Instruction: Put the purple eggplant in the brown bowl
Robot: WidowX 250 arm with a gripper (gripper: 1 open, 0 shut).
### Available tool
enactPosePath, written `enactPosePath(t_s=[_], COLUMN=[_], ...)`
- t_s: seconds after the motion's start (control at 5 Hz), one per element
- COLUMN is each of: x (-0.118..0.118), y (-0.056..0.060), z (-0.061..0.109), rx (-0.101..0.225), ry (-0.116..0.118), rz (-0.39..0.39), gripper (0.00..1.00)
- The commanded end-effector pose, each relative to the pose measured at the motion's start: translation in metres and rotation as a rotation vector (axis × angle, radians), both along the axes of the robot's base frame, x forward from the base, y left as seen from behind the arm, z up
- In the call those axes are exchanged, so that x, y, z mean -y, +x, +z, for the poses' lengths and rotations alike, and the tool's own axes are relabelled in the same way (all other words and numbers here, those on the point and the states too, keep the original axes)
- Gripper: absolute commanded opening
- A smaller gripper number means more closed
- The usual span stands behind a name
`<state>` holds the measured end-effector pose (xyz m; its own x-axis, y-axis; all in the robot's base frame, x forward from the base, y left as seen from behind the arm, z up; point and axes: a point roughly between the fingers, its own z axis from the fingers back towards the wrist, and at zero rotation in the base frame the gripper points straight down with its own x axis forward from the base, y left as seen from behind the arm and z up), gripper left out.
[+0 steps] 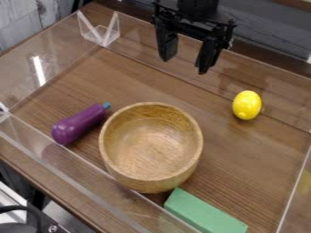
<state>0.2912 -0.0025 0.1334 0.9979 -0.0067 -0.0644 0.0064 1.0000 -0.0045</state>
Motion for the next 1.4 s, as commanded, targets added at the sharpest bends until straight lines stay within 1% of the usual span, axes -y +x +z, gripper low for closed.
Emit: enactPosePath(t_s=[0.0,0.2,0.4,0.8,1.0,1.2], x=[-0.003,-0.015,-0.028,-0.075,-0.089,-0.095], y=[-0.005,-0.021,-0.042,-0.067,-0.079,-0.08], z=[-0.008,-0.016,-0.019,-0.023,-0.029,-0.037], rx=[-0.024,-0.033,-0.013,-0.008,-0.009,-0.016], ry=[-0.001,0.003,0.003,0.025,0.033,0.038], rz=[-0.001,-0.021,0.012,-0.02,-0.028,-0.024], gripper=[1.0,1.0,1.0,1.0,1.0,1.0])
